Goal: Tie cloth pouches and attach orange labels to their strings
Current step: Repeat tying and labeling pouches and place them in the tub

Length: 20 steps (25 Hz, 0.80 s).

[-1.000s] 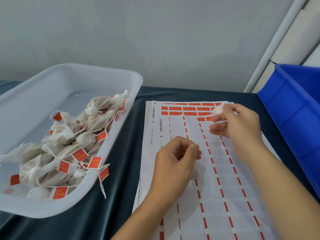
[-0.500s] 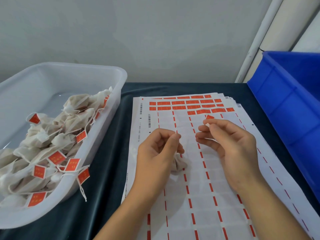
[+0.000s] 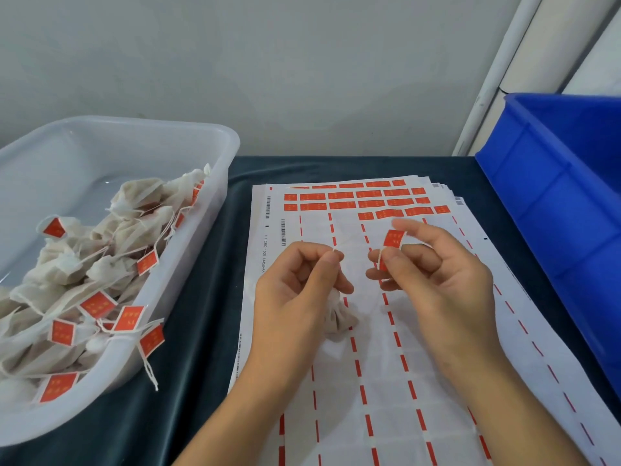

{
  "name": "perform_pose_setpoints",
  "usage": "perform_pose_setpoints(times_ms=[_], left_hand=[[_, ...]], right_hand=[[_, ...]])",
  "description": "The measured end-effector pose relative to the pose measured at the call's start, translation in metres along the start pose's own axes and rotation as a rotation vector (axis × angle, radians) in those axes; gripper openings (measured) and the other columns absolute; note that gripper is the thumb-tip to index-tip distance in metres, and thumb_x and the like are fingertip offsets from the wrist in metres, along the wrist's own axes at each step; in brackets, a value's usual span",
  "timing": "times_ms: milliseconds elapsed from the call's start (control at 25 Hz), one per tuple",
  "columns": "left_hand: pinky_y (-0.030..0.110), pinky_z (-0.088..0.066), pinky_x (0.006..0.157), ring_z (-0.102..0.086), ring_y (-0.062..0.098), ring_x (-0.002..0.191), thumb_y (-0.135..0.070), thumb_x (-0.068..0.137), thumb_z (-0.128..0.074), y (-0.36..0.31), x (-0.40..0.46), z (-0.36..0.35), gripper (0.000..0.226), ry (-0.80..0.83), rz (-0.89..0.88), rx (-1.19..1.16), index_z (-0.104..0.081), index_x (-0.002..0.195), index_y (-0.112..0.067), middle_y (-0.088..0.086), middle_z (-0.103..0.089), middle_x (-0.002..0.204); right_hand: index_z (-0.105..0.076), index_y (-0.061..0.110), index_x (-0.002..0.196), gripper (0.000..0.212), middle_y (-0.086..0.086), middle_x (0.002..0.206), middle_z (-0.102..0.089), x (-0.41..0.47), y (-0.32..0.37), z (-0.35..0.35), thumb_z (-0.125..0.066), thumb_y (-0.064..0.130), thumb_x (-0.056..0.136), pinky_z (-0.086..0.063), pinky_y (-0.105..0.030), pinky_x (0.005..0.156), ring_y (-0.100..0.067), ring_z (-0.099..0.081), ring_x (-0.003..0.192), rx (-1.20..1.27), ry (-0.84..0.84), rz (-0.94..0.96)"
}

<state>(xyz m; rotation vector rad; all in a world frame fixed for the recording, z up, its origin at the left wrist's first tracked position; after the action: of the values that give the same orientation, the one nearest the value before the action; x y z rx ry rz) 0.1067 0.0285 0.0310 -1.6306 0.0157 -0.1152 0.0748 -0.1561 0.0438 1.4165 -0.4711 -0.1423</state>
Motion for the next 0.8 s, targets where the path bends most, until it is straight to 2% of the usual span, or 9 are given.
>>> perform_pose_setpoints(times_ms=[120, 280, 400, 560, 680, 800], left_hand=[[0.021, -0.058, 0.079, -0.073, 0.017, 0.077, -0.021, 0.104, -0.061, -0.001, 0.000, 0.000, 0.019, -0.002, -0.012, -0.007, -0.073, 0.089, -0.018, -0.001, -0.074, 0.078], [0.020, -0.058, 0.078, -0.073, 0.015, 0.078, -0.019, 0.103, -0.061, -0.001, 0.000, 0.000, 0.018, -0.002, -0.014, -0.010, -0.073, 0.090, -0.016, -0.001, -0.075, 0.080], [0.021, -0.058, 0.077, -0.073, 0.015, 0.076, -0.019, 0.103, -0.062, -0.002, 0.000, 0.000, 0.018, -0.002, -0.025, -0.008, -0.073, 0.089, -0.017, 0.000, -0.074, 0.078], [0.020, -0.058, 0.072, -0.069, 0.012, 0.070, -0.016, 0.103, -0.062, -0.006, -0.001, -0.001, 0.019, -0.001, -0.069, 0.038, -0.074, 0.089, -0.019, -0.003, -0.071, 0.073], [0.028, -0.062, 0.073, -0.068, 0.014, 0.071, -0.016, 0.103, -0.063, -0.007, -0.003, -0.004, 0.017, 0.025, -0.088, 0.085, -0.074, 0.090, -0.021, -0.005, -0.071, 0.076], [0.023, -0.061, 0.069, -0.070, 0.017, 0.077, -0.019, 0.103, -0.063, -0.007, -0.005, -0.009, 0.016, 0.054, -0.095, 0.130, -0.074, 0.092, -0.025, -0.008, -0.073, 0.083]], right_hand=[[-0.071, 0.025, 0.103, 0.009, 0.009, 0.095, -0.079, -0.002, 0.003, -0.002, -0.069, 0.025, 0.094, -0.062, -0.023, 0.070, -0.016, -0.078, 0.084, 0.064, 0.025, -0.004], [-0.070, 0.022, 0.103, 0.020, 0.008, 0.099, -0.079, -0.003, 0.010, -0.005, -0.066, 0.035, 0.088, -0.062, -0.025, 0.071, -0.015, -0.076, 0.094, 0.081, 0.049, 0.002], [-0.069, 0.020, 0.105, 0.021, 0.008, 0.102, -0.078, -0.003, 0.014, -0.008, -0.065, 0.034, 0.089, -0.062, -0.026, 0.073, -0.014, -0.074, 0.100, 0.066, 0.077, 0.028], [-0.071, 0.025, 0.101, 0.012, 0.004, 0.090, -0.077, -0.005, 0.019, -0.013, -0.066, 0.031, 0.091, -0.060, -0.021, 0.069, -0.019, -0.074, 0.087, 0.089, 0.136, 0.065], [-0.075, 0.031, 0.099, 0.012, 0.004, 0.084, -0.076, -0.007, 0.024, -0.016, -0.068, 0.032, 0.089, -0.059, -0.019, 0.066, -0.018, -0.075, 0.079, 0.114, 0.178, 0.075], [-0.076, 0.031, 0.097, 0.013, 0.002, 0.080, -0.075, -0.006, 0.023, -0.017, -0.067, 0.032, 0.088, -0.058, -0.021, 0.062, -0.019, -0.073, 0.073, 0.123, 0.195, 0.060]])
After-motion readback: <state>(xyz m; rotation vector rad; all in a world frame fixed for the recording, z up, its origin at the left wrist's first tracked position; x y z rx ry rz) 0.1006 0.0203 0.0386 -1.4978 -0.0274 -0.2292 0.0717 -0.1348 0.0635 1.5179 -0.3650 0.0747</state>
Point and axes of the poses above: each hand's wrist, its own x-axis towards the middle knuckle, its own z-axis out of the back of the hand, y = z × x, the point moved 10 cm from there along x, towards the middle knuckle
